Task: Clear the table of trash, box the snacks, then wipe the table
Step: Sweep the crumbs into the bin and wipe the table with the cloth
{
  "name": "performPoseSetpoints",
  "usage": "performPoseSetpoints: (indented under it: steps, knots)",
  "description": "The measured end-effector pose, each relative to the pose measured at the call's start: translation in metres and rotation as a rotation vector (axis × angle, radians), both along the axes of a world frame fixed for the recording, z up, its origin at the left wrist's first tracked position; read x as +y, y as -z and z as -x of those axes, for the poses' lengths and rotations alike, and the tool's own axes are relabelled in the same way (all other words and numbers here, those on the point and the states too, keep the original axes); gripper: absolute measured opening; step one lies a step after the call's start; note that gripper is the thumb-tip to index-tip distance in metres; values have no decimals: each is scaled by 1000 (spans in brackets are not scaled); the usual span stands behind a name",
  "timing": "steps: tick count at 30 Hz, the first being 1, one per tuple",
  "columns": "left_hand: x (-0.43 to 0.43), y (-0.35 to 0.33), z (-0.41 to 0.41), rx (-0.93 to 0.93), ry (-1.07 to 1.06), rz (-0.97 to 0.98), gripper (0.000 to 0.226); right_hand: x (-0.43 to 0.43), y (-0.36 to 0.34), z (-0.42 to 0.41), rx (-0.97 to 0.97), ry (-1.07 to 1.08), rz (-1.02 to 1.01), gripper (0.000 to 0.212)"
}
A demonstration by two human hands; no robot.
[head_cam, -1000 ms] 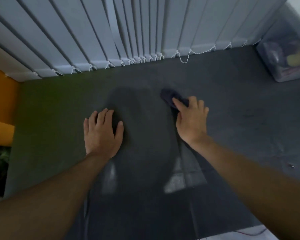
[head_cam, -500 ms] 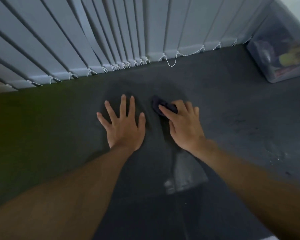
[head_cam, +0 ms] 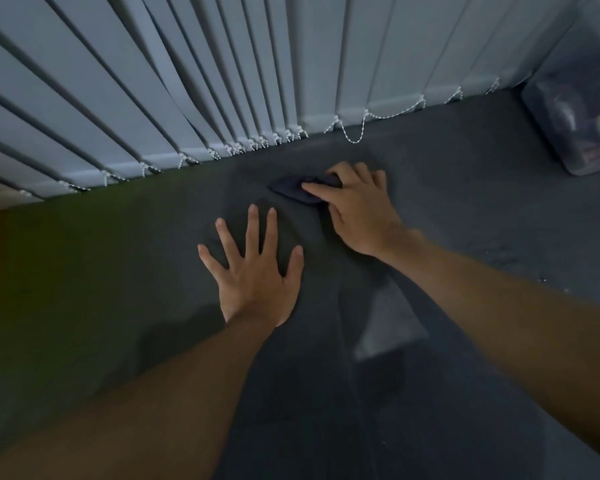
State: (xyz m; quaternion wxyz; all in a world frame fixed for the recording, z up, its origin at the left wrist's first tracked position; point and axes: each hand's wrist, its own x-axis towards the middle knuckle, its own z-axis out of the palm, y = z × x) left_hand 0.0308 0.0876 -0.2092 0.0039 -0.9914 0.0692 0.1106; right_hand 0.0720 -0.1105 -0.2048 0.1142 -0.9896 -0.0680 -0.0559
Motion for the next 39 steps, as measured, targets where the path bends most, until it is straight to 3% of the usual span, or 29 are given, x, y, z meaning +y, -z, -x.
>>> performPoseSetpoints:
  steps: [2,6,8,11,13,19,21,23,26,28,30,34,36,39]
  knots:
    - [0,0,0,3,3,1,71,-18,2,-12,-41,102,65,53]
    - [1,1,0,-6,11,-16,73,-37,-1,-30,10,593,-27,53]
    - [0,0,-1,-4,11,-25,73,-27,-3,-24,2,559,-39,51]
    - [0,0,-1,2,8,-28,74,-24,0,-7,-20,226,-23,50]
    - [1,0,-1,1,10,-32,74,-44,2,-7,-24,157,18,49]
    - [1,1,-1,-11,20,-5,74,-85,1,-13,-27,717,-13,52]
    - [2,2,-1,-23,28,7,73,-71,-5,-13,5,782,-37,50]
    - [3,3,-2,-30,35,9,73,-48,-8,-3,7,671,-35,49]
    - [5,3,-1,-35,38,16,74,-32,0,22,-27,242,-32,48]
    - [4,2,-1,-30,39,25,73,-49,3,30,-28,118,25,48]
    - [3,2,-1,-25,40,28,72,-67,2,31,-45,272,45,48]
    - [2,1,-1,-25,36,32,72,-63,-5,35,25,801,-56,51]
    - [2,2,-1,-22,34,32,72,-31,-10,48,-3,788,-78,52]
    - [2,2,-1,-24,38,47,71,9,-4,85,-41,447,-54,49]
